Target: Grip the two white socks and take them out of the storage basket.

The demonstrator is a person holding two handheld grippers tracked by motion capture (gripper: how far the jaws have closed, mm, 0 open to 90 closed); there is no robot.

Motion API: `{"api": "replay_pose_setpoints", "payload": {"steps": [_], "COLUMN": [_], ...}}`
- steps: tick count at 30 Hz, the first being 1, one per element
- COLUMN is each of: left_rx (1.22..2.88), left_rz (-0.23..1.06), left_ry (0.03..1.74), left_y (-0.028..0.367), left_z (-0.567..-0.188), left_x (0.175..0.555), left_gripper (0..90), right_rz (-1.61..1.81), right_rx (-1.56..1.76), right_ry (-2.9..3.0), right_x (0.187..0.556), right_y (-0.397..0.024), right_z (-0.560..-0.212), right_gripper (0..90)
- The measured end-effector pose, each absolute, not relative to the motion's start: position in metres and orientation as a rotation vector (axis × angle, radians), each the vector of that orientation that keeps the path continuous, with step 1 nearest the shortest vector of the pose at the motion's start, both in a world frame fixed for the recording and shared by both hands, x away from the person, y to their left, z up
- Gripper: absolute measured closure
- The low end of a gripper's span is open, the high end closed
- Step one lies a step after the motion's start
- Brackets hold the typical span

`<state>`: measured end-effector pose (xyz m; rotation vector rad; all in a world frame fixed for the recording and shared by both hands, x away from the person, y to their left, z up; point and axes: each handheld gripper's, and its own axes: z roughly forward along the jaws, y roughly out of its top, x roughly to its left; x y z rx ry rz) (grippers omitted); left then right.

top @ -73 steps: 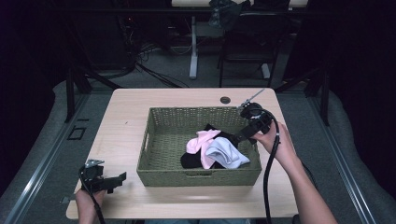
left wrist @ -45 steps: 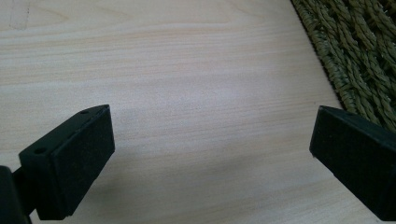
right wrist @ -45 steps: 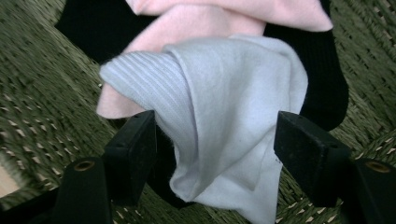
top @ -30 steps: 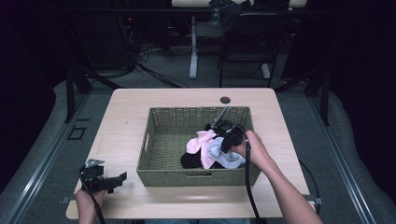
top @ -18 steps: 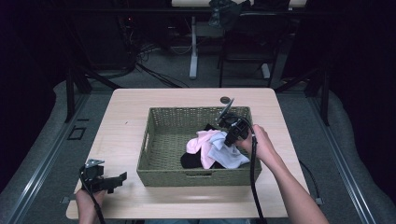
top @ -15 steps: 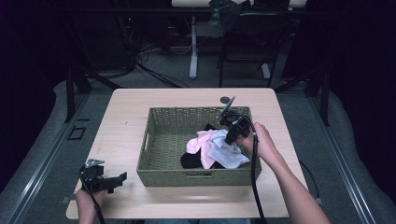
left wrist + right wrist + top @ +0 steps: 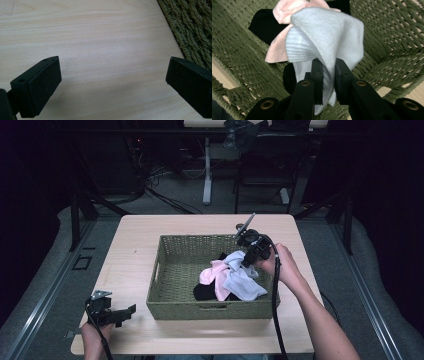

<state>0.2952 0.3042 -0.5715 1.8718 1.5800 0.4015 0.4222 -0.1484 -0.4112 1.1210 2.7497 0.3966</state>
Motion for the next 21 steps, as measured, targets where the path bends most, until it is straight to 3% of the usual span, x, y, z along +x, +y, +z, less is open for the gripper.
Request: {"api": "replay_pose_setpoints", "payload": {"steps": [21], "left_rx": [1.869], "left_rz": [0.399], "left_ry": [1.578], "left_y": [0.304], "left_z": [-0.572], "left_x": [0.295], "left_gripper": [0.3], "right_rz": [0.422], "right_rx": [1.071], "right_ry": [2.713], "right_x": [0.423], "right_y": [-0.149], "right_z": [-0.365], "right_gripper": [79.6]}}
